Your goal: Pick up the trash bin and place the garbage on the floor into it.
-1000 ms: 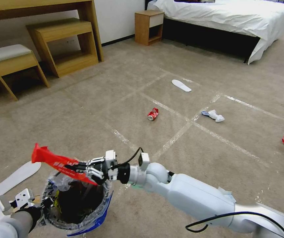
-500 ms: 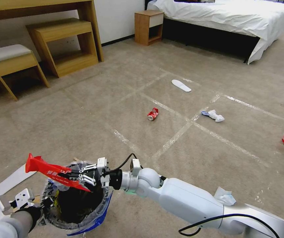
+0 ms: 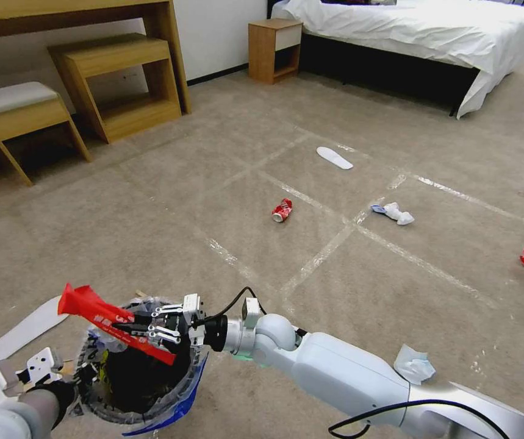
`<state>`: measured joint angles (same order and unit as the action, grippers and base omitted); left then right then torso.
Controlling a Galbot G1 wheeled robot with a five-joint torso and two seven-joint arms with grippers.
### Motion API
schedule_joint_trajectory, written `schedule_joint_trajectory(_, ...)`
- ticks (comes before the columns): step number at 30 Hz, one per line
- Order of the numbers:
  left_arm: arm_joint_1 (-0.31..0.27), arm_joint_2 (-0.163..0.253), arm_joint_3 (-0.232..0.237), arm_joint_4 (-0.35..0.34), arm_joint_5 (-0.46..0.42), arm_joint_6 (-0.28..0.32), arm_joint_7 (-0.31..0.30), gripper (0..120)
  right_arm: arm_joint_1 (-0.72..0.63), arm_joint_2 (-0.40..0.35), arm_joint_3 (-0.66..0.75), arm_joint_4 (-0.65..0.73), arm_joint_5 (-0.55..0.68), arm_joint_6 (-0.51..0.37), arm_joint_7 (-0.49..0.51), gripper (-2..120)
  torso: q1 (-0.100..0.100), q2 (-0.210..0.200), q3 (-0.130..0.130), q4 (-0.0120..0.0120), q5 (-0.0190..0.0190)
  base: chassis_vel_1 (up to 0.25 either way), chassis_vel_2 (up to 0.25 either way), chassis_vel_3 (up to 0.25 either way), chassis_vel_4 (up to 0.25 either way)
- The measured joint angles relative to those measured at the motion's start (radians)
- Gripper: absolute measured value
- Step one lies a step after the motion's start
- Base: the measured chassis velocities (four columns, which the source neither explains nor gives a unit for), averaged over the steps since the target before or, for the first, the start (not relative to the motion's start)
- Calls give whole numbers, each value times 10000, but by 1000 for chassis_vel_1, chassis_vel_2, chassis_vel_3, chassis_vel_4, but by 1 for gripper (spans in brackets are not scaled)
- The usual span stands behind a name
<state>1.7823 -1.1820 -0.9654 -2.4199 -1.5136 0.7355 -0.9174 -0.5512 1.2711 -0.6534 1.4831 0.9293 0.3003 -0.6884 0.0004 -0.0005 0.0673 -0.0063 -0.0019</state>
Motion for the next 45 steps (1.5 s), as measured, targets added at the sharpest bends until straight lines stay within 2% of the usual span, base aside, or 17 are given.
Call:
schedule_joint_trajectory(7,-44,87,-61,0,-108,0,-23,0,141,-6,-24,-36,-63,13,28,66,0,0,0,0,0,0,0,0,0)
schedule_joint_trajectory(10,-52,96,-69,0,-127,0,-25,0,141,-10,-64,-36,-73,29,71,71,0,0,0,0,0,0,0,0,0)
schedule_joint_trajectory(11,-58,108,-78,0,-139,0,-30,0,142,-12,-103,-7,-94,33,121,82,0,0,0,0,0,0,0,0,0)
schedule_joint_trajectory(13,-55,113,-81,-2,-142,0,-31,0,142,-10,-109,8,-96,33,138,83,0,0,0,0,0,0,0,0,0)
schedule_joint_trajectory(15,-35,141,-120,-27,-164,0,-35,0,184,-8,-129,33,-98,33,160,94,0,0,0,0,0,0,0,0,0)
schedule_joint_trajectory(17,-28,149,-137,-38,-171,0,-35,0,211,-7,-129,41,-97,30,164,98,0,0,0,0,0,0,0,0,0)
schedule_joint_trajectory(33,-7,145,-231,-116,-227,0,-102,0,276,-78,-520,137,-67,1,489,100,0,0,0,0,0,0,0,0,0)
schedule_joint_trajectory(45,-70,-38,-576,-224,-651,0,-640,0,413,-48,-1207,241,-92,5,865,100,0,0,0,1,0,0,0,0,0)
